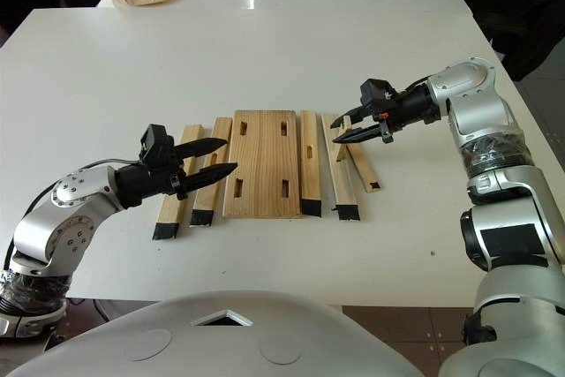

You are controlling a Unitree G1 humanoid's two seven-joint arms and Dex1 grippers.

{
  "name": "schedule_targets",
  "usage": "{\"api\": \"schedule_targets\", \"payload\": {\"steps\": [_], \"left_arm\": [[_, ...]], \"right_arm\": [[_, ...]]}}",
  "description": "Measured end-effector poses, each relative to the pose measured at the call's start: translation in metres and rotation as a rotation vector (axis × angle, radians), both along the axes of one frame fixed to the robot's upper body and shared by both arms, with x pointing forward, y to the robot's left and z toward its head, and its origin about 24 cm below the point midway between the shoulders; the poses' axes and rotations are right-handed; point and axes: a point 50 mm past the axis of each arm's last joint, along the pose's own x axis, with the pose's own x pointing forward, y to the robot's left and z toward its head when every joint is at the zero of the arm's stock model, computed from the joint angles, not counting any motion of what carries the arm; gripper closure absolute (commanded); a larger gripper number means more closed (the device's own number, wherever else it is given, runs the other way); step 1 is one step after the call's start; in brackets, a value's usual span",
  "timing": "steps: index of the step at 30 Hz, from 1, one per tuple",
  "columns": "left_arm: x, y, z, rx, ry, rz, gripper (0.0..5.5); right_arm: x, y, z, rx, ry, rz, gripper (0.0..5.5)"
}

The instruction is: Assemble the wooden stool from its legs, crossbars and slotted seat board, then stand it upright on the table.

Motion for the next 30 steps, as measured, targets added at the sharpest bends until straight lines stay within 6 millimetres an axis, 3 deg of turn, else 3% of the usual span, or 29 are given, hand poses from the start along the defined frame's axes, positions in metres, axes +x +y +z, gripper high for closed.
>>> {"api": "schedule_targets", "payload": {"steps": [2,7,12,16,21,27,30], "left_arm": [[-0.003,0.002,-0.001,0.006,0.007,0.004,2.58],[-0.002,0.001,-0.001,0.009,0.006,0.004,2.58],[-0.002,0.002,-0.001,0.021,0.001,0.011,2.58],[-0.002,0.003,-0.002,0.025,0.001,0.019,2.58],[-0.004,0.005,-0.004,0.023,0.003,0.03,2.58],[-0.002,0.005,-0.003,0.02,-0.008,0.034,2.58],[0.001,0.005,-0.003,0.03,-0.018,0.038,2.58]], "right_arm": [[-0.027,-0.004,-0.049,-0.039,0.178,-0.033,3.23],[-0.025,0.0,-0.047,-0.001,0.159,-0.058,2.45],[-0.027,-0.003,-0.042,0.053,0.141,-0.138,2.43],[-0.031,-0.004,-0.016,0.146,0.096,-0.156,2.43],[-0.036,0.008,0.054,0.358,-0.032,-0.15,2.43],[-0.038,0.033,0.1,0.566,-0.09,-0.138,2.43],[-0.033,0.048,0.102,0.631,-0.104,-0.151,2.43]]}}
